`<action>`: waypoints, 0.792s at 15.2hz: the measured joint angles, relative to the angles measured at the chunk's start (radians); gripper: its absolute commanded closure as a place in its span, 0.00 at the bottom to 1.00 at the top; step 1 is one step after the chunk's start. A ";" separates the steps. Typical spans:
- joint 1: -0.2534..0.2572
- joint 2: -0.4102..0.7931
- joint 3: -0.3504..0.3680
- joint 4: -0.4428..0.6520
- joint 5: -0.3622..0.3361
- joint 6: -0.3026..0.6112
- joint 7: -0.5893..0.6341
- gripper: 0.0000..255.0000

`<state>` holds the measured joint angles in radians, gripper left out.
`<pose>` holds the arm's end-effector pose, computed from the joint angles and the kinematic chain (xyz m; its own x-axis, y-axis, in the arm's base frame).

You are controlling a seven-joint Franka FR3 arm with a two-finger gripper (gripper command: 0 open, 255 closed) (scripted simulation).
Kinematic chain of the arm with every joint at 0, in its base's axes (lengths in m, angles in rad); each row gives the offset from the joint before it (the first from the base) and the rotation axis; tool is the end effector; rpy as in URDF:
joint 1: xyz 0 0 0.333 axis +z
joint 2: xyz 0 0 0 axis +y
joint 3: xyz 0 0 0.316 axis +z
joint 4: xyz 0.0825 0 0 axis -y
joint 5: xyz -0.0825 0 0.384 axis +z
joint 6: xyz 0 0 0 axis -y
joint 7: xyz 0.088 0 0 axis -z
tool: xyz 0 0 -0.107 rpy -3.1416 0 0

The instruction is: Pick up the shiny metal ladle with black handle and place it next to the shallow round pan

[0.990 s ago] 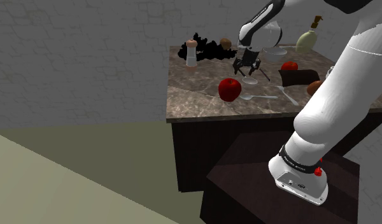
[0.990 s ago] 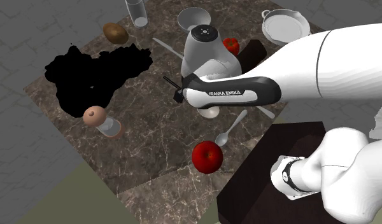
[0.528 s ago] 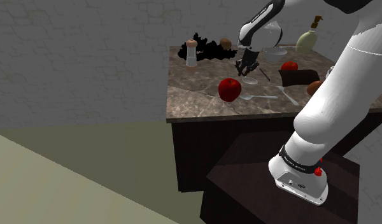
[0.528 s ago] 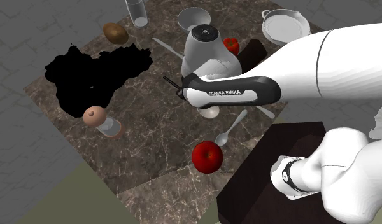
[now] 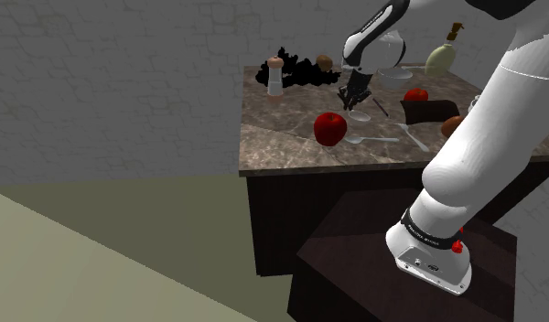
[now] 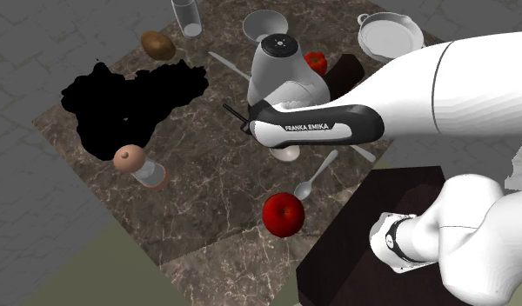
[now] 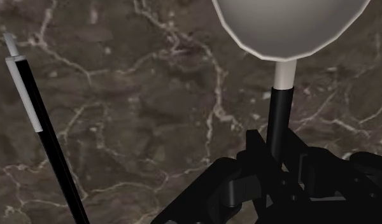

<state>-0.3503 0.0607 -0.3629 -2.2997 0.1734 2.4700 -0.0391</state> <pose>0.4005 -0.3466 0.3342 0.6871 -0.7180 0.1117 -0.7116 -0.6960 -0.0964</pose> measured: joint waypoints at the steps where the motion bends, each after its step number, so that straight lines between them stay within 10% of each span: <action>1: 0.000 -0.004 0.000 0.002 -0.003 -0.006 0.002 1.00; 12: 0.000 -0.091 -0.004 0.056 -0.068 -0.138 0.055 1.00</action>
<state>-0.3500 -0.0300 -0.3669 -2.2433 0.1051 2.3318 0.0159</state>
